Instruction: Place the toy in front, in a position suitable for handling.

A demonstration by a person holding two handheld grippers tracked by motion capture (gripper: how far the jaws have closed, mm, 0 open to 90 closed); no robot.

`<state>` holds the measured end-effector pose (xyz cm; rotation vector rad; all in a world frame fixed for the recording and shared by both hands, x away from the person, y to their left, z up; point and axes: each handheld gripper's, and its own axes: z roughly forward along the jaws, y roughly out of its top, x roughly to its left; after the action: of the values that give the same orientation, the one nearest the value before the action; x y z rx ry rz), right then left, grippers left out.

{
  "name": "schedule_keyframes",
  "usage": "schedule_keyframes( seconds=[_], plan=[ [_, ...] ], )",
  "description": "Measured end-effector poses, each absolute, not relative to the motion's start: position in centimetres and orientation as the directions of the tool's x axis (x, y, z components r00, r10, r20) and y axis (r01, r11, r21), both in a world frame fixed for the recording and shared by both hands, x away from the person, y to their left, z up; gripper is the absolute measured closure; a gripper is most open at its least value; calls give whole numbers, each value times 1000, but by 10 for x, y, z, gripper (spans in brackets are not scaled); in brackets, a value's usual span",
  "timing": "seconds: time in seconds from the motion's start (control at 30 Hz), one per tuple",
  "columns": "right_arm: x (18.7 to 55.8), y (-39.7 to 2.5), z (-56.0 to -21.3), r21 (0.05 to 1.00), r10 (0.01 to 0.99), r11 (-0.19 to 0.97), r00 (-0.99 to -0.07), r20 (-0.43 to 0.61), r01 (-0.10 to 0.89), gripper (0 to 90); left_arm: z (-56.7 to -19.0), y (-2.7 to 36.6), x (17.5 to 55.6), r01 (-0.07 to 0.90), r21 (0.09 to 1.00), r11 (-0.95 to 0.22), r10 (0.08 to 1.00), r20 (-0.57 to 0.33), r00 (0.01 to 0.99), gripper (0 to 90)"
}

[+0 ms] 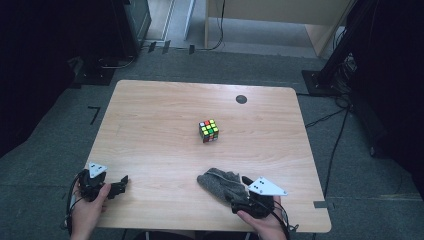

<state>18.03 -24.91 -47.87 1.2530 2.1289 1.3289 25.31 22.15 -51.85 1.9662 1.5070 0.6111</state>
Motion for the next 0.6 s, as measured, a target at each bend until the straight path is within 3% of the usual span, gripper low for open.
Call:
schedule_keyframes(
  seconds=[0.27,0.6],
  plan=[
    [195,-236,-502,815,801,258,-586,120,519,187,-518,218,253,706,682,-190,967,8,253,13],
    [199,-232,-518,775,797,325,-598,84,542,329,-502,183,257,659,728,-191,928,-85,363,13]
  ],
)
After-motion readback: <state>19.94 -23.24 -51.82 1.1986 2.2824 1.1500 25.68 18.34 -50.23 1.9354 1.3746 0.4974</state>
